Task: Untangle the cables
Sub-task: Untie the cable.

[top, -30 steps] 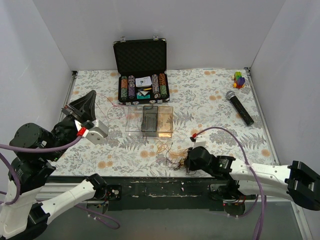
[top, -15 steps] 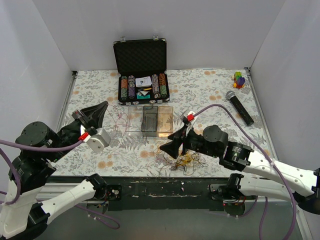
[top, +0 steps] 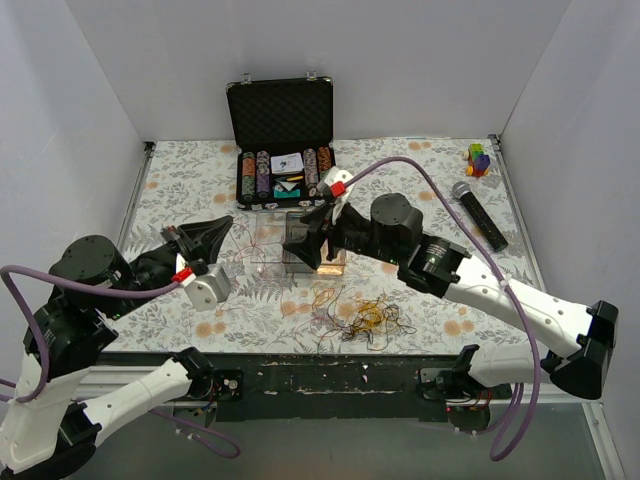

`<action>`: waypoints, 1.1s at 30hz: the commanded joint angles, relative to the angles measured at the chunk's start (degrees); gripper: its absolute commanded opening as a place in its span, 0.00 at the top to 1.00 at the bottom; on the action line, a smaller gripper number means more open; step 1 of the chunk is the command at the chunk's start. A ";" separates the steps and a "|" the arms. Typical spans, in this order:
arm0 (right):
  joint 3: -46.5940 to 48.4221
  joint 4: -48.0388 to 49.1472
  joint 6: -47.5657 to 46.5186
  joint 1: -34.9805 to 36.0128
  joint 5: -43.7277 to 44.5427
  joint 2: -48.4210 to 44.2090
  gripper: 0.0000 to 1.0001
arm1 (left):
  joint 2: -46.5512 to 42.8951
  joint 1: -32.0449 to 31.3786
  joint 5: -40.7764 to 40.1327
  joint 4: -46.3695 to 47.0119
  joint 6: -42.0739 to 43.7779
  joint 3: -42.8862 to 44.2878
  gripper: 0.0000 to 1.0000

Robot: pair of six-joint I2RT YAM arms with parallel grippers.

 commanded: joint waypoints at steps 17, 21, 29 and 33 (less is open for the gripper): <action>5.05 2.08 -12.69 0.09 -13.48 2.09 0.23 | -1.95 0.37 2.79 -1.33 3.49 -1.38 1.00; 6.45 2.60 -14.09 0.09 -13.47 3.84 0.23 | -1.78 0.37 2.79 -1.42 3.49 -1.11 1.00; 10.84 2.87 -14.10 0.26 -19.36 9.47 0.23 | -1.69 0.46 3.05 -1.07 3.58 -1.11 1.00; 11.73 3.48 -14.89 0.61 -20.33 11.31 0.25 | -1.60 0.37 3.05 -1.16 3.58 -0.76 1.00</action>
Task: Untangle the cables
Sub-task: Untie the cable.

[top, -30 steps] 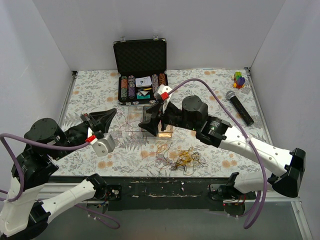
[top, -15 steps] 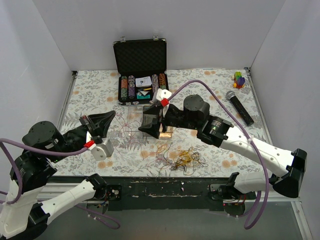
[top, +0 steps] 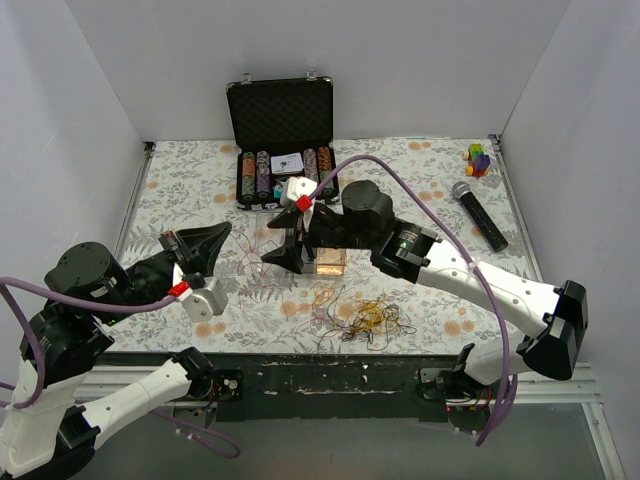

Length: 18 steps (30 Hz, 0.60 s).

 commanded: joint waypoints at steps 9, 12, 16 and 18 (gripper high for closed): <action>3.54 2.72 0.35 0.51 0.72 2.19 0.98 | -0.33 0.14 -0.36 -0.11 1.11 -0.48 1.00; -0.58 3.68 0.80 0.33 5.99 -1.23 0.99 | -1.82 0.31 -2.03 1.81 2.00 -1.88 1.00; -8.66 4.48 2.72 -1.60 13.90 -8.34 0.99 | -3.67 0.31 -5.72 10.51 0.94 -3.73 1.00; -14.71 5.18 4.83 -3.79 16.20 -11.85 0.99 | -3.85 0.31 -7.56 13.06 1.20 -3.73 1.00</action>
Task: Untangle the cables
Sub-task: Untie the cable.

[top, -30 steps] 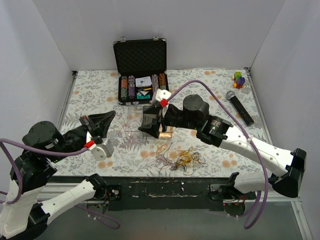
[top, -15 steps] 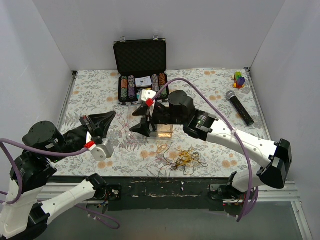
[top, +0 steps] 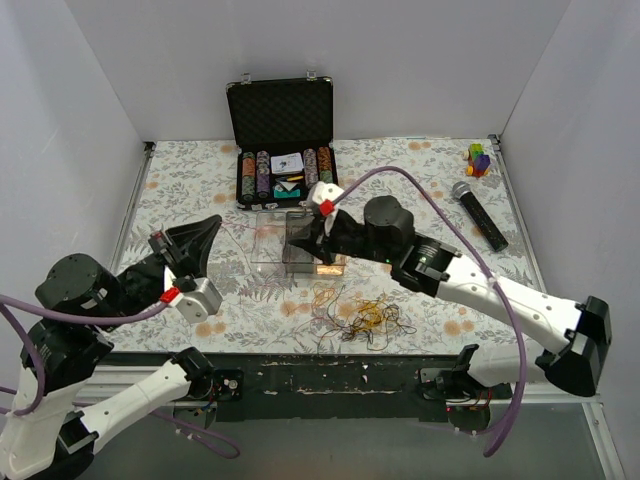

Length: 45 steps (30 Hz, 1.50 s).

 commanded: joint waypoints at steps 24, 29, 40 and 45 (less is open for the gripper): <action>-21.22 6.84 16.47 -10.64 13.20 -17.02 0.99 | 4.74 0.29 -11.85 38.29 4.23 -3.90 1.00; -21.84 7.36 17.61 -10.64 13.11 -17.98 0.99 | 12.64 0.29 -11.58 58.08 12.40 -3.30 1.00; -24.56 8.33 19.54 -10.64 10.91 -20.53 0.99 | 22.67 0.29 -15.10 70.05 14.27 -1.53 1.00; -25.53 8.59 19.99 -10.64 10.73 -21.50 0.99 | 23.20 1.86 -15.45 72.68 13.21 -6.80 1.00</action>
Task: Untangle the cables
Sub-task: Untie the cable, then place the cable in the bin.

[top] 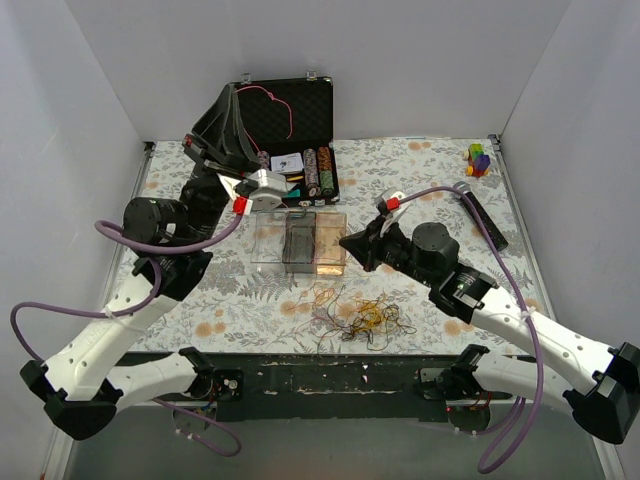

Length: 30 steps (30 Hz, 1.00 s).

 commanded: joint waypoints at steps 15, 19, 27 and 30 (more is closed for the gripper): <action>-1.08 2.69 1.17 -0.10 -0.24 -2.07 0.99 | 1.25 12.29 1.45 7.44 -11.02 -10.20 1.00; -0.99 2.69 1.26 -0.10 -0.24 -1.98 0.99 | 1.42 12.37 2.07 8.75 -12.34 -11.62 1.00; -1.51 2.25 1.34 -0.10 -0.06 -2.25 0.99 | 2.56 12.37 4.18 9.89 -10.41 -8.28 1.00; -1.60 2.25 1.43 -0.10 0.11 -2.25 0.99 | 2.65 12.46 7.08 12.79 -6.72 -8.89 1.00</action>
